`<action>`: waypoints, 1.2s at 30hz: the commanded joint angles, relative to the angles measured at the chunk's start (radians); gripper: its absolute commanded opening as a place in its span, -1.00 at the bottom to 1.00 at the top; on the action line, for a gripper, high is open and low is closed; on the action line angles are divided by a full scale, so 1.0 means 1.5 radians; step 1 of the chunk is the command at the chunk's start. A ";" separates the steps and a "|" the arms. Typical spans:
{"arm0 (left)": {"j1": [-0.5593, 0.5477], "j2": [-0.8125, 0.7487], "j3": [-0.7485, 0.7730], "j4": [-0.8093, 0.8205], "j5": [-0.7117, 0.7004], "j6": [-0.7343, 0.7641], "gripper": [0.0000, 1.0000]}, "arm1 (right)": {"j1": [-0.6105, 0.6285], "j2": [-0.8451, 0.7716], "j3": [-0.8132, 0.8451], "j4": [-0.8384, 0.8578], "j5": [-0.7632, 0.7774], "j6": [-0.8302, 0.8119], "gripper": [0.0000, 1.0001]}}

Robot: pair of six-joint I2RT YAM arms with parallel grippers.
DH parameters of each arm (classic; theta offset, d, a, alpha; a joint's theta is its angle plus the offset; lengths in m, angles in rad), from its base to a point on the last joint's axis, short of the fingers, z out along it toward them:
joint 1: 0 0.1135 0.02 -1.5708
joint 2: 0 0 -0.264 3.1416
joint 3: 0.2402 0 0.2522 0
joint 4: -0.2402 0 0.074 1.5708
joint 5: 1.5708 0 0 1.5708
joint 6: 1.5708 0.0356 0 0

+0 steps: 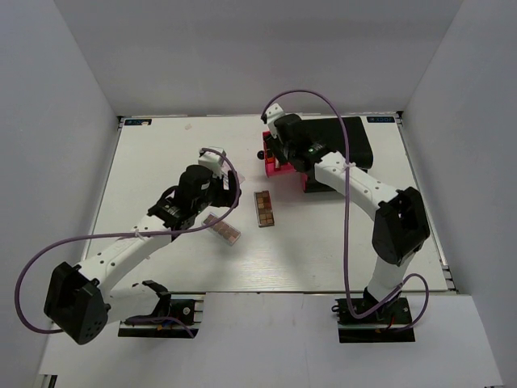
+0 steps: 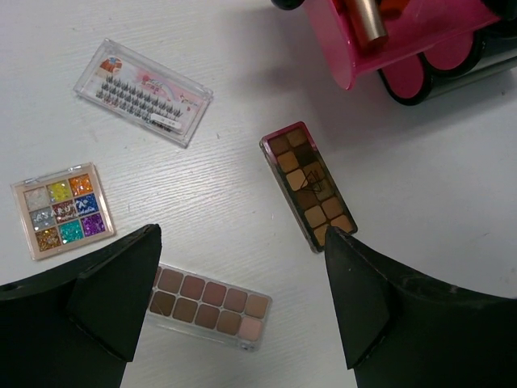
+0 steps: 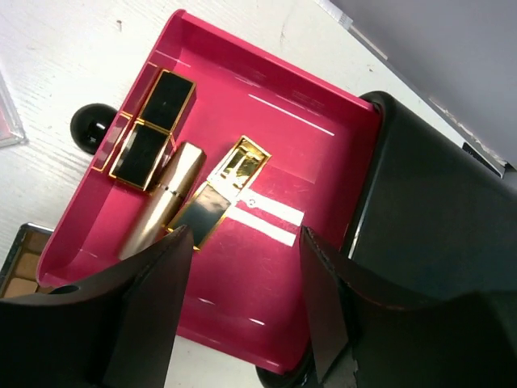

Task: Organize the makeup

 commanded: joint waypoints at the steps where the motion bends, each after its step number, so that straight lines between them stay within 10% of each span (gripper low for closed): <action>1: 0.001 0.014 0.027 0.011 0.018 -0.009 0.83 | -0.014 0.003 0.045 -0.012 0.005 0.008 0.23; 9: 0.007 0.074 0.044 0.024 0.026 -0.035 0.74 | -0.034 -0.126 -0.025 0.006 -0.173 0.031 -0.17; 13: 0.021 0.113 0.062 0.037 0.060 -0.060 0.35 | -0.071 -0.199 -0.046 0.019 -0.182 0.039 -0.99; 16: 0.033 0.140 0.075 0.057 0.078 -0.087 -0.12 | -0.125 -0.227 -0.060 0.027 -0.174 0.044 -1.00; 20: 0.047 0.170 0.087 0.082 0.091 -0.130 -0.25 | -0.224 -0.242 -0.066 0.020 -0.241 0.064 -1.00; 28: 0.092 0.231 0.096 0.149 0.170 -0.212 -0.02 | -0.419 -0.182 -0.029 -0.006 -0.493 0.132 0.53; 36: 0.146 0.317 0.147 0.214 0.254 -0.299 0.48 | -0.514 -0.101 -0.020 0.014 -0.675 0.158 0.70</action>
